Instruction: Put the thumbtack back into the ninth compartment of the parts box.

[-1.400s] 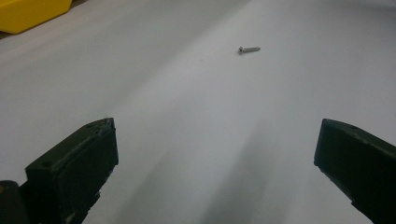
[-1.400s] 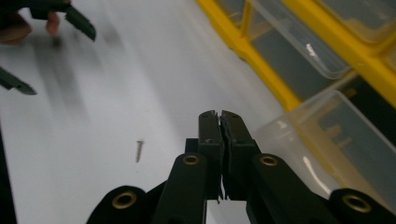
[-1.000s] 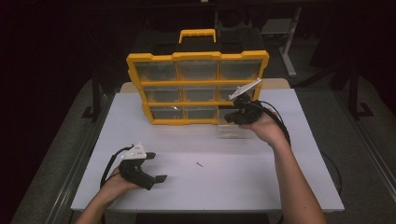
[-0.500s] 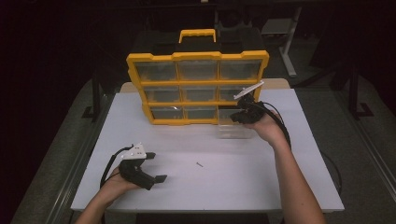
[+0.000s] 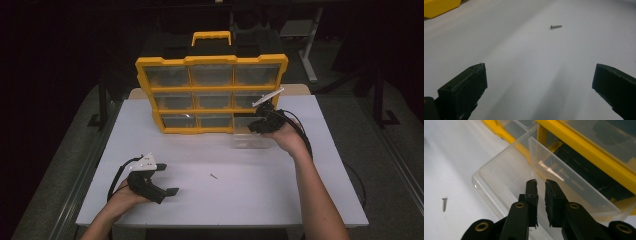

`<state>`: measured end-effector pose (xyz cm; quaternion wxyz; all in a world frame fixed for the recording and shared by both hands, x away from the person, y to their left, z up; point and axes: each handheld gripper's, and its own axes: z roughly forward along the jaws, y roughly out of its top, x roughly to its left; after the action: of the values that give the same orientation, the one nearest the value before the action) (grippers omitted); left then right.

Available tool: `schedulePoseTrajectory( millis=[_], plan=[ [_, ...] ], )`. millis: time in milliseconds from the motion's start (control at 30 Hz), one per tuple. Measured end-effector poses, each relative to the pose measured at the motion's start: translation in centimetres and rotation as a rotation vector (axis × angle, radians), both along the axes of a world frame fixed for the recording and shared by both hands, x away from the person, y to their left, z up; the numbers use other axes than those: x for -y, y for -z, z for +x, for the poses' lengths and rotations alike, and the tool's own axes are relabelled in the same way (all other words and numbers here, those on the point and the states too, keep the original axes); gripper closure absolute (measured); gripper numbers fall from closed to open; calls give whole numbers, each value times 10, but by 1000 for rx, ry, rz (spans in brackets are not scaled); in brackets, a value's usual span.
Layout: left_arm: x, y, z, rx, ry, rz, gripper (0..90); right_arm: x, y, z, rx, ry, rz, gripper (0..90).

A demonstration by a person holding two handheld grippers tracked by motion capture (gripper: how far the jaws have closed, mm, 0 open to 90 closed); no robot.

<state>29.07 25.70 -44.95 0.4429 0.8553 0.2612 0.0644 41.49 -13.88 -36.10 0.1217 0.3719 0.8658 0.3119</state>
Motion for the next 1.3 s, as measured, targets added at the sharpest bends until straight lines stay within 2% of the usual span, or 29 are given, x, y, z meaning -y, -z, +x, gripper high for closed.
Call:
schedulePoseTrajectory(
  millis=[133, 300, 567, 833, 1300],
  plan=[
    [0, 0, 0, -1, 1, 0, 0, -1, -8, -5, 13, -4, 14, 750],
    [0, 0, 0, -1, 2, 0, 0, -5, -17, -12, 20, -37, 53, 706],
    [0, 0, 0, 0, 2, 0, 0, -18, -24, -22, 4, -96, 87, 654],
    [-1, 0, 0, 0, 1, -2, 0, -31, -25, -32, -8, -142, 90, 618],
    [0, 1, -1, -1, 7, 3, 0, -47, -16, -49, -5, -171, 80, 537]
  ],
)
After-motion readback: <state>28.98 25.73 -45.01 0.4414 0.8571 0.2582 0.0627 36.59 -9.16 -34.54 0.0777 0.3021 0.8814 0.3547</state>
